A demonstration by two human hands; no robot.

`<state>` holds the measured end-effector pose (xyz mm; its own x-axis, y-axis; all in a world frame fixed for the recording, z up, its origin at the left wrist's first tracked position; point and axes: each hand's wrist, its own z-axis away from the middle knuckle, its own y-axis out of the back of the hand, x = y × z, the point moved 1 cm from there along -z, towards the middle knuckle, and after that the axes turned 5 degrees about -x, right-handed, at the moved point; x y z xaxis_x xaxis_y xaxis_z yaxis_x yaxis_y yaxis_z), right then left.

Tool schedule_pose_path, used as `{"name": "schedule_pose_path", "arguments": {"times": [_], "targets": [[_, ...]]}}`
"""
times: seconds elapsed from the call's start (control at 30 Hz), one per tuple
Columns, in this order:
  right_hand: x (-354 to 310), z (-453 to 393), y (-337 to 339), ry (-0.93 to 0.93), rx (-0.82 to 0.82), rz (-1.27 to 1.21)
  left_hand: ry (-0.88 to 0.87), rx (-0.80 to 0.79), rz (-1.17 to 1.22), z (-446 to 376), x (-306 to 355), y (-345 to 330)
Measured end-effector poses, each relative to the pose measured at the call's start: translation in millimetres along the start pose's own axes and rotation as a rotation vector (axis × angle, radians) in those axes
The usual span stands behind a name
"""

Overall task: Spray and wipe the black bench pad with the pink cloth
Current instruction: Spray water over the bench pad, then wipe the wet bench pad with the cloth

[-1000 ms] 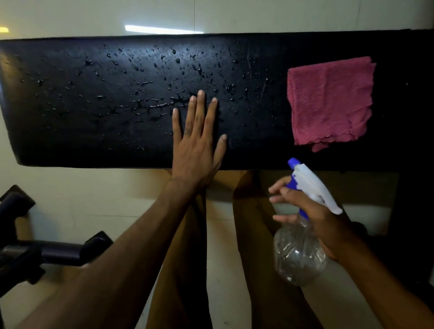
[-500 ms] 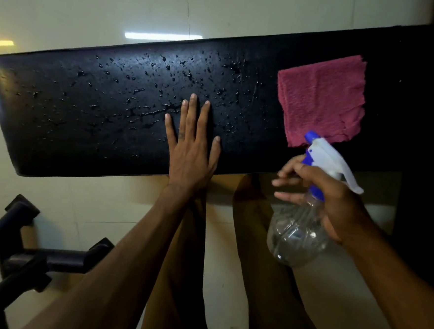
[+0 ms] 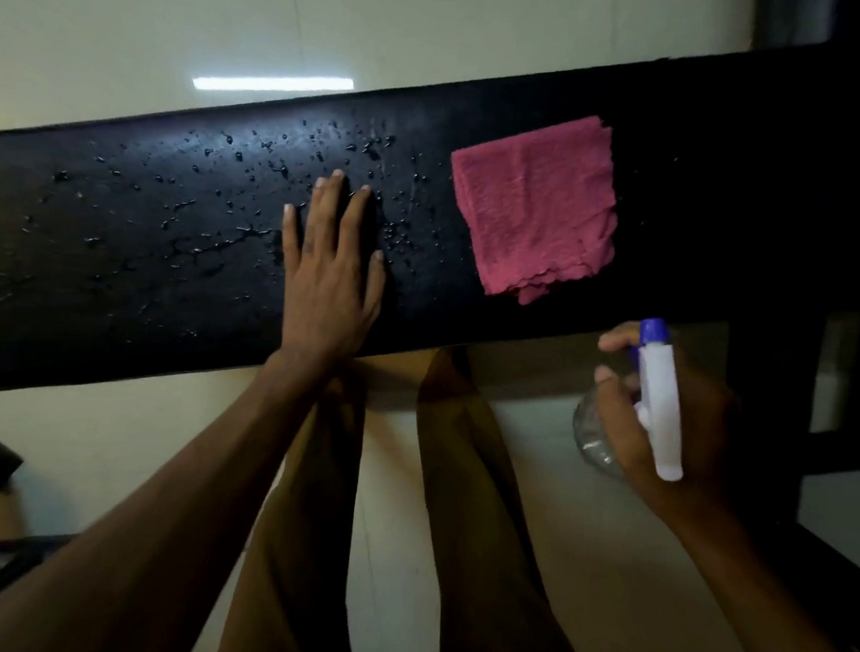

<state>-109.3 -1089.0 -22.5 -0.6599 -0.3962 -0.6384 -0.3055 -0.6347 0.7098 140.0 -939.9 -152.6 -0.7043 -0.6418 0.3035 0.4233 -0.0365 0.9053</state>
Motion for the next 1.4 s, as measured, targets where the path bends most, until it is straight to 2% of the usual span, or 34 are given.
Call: {"name": "schedule_pose_path", "arguments": {"times": [0.1, 0.27, 0.4, 0.53, 0.8, 0.93, 1.0, 1.17, 1.27, 1.33, 1.4], "targets": [[-7.6, -17.0, 28.8, 0.095, 0.176, 0.090, 0.002, -0.037, 0.031, 0.9, 2.9, 8.5], [1.8, -58.3, 65.5, 0.193, 0.329, 0.020, -0.017, -0.057, 0.080, -9.3, 24.0, 19.7], [13.3, -86.9, 65.4, 0.112, 0.471, -0.094, -0.073, -0.050, 0.164, -22.3, 52.4, 20.1], [26.5, -100.5, 60.0, 0.016, 0.518, -0.068, -0.050, -0.010, 0.250, -39.0, 85.6, 20.8], [39.5, -95.0, 52.4, -0.128, 0.613, -0.317, -0.009, -0.034, 0.186, -63.8, 114.1, 24.2], [35.1, -82.7, 47.8, -0.159, 0.675, -0.351, 0.004, -0.059, 0.208, -72.3, 115.1, 26.7], [33.7, -70.4, 40.3, -0.173, 0.663, -0.397, 0.027, -0.079, 0.223, -77.1, 112.7, 27.1], [31.3, -26.4, 1.8, -0.396, 0.619, -0.486, -0.004, -0.101, 0.322, -77.8, 110.0, 32.4], [17.6, -7.3, -19.3, -0.414, 0.383, -0.484, -0.011, -0.126, 0.518, -69.2, 111.8, 39.9], [-1.2, -4.2, -30.9, -0.326, 0.175, -0.434, -0.027, -0.151, 0.573, -61.5, 106.6, 46.6], [-19.5, -8.6, -39.3, -0.251, 0.053, -0.400, -0.023, -0.150, 0.624, -55.1, 99.7, 53.5]]}}
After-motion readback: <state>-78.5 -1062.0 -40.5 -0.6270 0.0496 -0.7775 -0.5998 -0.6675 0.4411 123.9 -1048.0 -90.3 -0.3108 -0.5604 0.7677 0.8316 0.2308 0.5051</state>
